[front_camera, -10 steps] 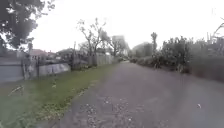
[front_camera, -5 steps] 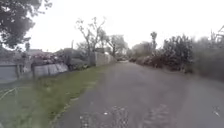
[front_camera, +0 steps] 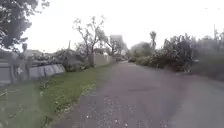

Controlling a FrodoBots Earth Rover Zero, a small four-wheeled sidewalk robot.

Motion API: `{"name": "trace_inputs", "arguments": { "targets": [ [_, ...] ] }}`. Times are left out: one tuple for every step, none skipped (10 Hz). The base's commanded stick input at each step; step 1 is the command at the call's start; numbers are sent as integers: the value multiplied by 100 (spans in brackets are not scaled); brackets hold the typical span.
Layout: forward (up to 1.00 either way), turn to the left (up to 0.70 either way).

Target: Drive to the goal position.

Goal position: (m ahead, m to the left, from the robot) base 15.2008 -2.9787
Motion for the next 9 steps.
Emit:
{"name": "trace_inputs", "arguments": {
  "targets": [
    [70,-14],
    [70,-14],
    [70,-14],
    [70,-14],
    [70,-14],
    [70,-14],
    [70,-14],
    [70,-14],
    [70,-14]
  ]
}}
